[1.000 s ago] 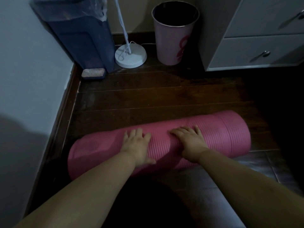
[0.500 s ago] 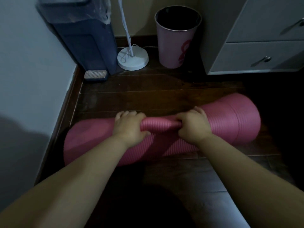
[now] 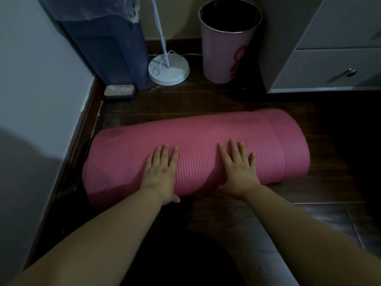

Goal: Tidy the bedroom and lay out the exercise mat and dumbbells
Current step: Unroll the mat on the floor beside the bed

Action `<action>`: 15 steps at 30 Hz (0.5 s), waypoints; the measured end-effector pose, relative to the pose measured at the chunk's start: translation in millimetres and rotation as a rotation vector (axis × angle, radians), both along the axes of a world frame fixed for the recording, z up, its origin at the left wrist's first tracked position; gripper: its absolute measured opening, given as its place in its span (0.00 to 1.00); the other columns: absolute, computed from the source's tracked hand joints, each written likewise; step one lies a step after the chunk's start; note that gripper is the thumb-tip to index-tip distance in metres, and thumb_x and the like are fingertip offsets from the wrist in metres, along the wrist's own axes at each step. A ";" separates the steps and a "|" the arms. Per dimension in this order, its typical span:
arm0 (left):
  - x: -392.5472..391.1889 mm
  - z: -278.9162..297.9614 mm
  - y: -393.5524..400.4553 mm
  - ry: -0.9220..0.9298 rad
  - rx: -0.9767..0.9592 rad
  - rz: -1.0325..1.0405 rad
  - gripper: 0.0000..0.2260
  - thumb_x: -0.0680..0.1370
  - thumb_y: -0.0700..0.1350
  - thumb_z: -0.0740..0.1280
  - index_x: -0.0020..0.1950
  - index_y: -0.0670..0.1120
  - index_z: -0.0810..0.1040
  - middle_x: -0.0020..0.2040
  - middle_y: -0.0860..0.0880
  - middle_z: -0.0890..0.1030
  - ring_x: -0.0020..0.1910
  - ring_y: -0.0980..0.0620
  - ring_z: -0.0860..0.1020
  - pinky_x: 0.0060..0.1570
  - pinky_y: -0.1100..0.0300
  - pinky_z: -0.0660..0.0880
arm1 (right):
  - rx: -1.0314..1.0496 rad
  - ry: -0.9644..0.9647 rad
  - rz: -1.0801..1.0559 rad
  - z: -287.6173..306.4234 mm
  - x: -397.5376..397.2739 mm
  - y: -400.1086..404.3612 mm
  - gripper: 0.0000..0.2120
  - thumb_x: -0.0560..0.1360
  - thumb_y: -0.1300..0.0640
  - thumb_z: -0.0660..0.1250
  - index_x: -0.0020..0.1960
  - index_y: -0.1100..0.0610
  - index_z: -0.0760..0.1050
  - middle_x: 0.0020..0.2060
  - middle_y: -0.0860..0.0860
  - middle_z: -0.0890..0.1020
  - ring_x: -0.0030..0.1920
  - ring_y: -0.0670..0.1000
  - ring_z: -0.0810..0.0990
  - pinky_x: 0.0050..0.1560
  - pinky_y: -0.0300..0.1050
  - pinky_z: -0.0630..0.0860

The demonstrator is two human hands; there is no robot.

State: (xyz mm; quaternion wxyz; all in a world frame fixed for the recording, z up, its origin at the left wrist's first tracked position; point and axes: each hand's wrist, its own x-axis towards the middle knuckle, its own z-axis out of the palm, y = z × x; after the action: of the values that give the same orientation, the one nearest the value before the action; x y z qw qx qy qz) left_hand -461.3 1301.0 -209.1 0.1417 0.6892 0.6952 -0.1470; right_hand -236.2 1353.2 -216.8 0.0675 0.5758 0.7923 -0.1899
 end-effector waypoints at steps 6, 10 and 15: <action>6.4 1.7 11.6 0.084 0.094 -0.068 0.48 0.68 0.53 0.74 0.76 0.47 0.46 0.74 0.40 0.58 0.71 0.40 0.60 0.71 0.46 0.55 | 0.133 -0.085 0.015 -6.0 2.7 8.9 0.49 0.66 0.47 0.72 0.77 0.48 0.44 0.76 0.51 0.54 0.76 0.55 0.49 0.71 0.65 0.42; 1.9 18.0 30.0 0.053 0.057 -0.078 0.38 0.68 0.52 0.71 0.73 0.49 0.56 0.65 0.44 0.71 0.62 0.44 0.72 0.61 0.51 0.65 | 0.120 -0.078 0.016 9.4 0.4 27.8 0.35 0.69 0.49 0.68 0.73 0.45 0.59 0.68 0.48 0.69 0.71 0.53 0.62 0.71 0.66 0.39; -2.5 38.2 32.8 0.051 0.066 -0.075 0.24 0.73 0.48 0.66 0.68 0.51 0.64 0.58 0.46 0.78 0.55 0.42 0.78 0.50 0.53 0.73 | 0.094 -0.046 0.022 37.3 3.3 44.9 0.20 0.74 0.50 0.63 0.66 0.43 0.72 0.57 0.51 0.79 0.62 0.53 0.74 0.72 0.63 0.37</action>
State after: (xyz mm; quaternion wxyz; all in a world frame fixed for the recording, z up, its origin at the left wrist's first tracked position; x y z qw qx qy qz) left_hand -463.9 1333.8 -170.9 0.0955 0.7152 0.6766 -0.1465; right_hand -232.9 1398.1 -179.4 0.0606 0.5739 0.8048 -0.1386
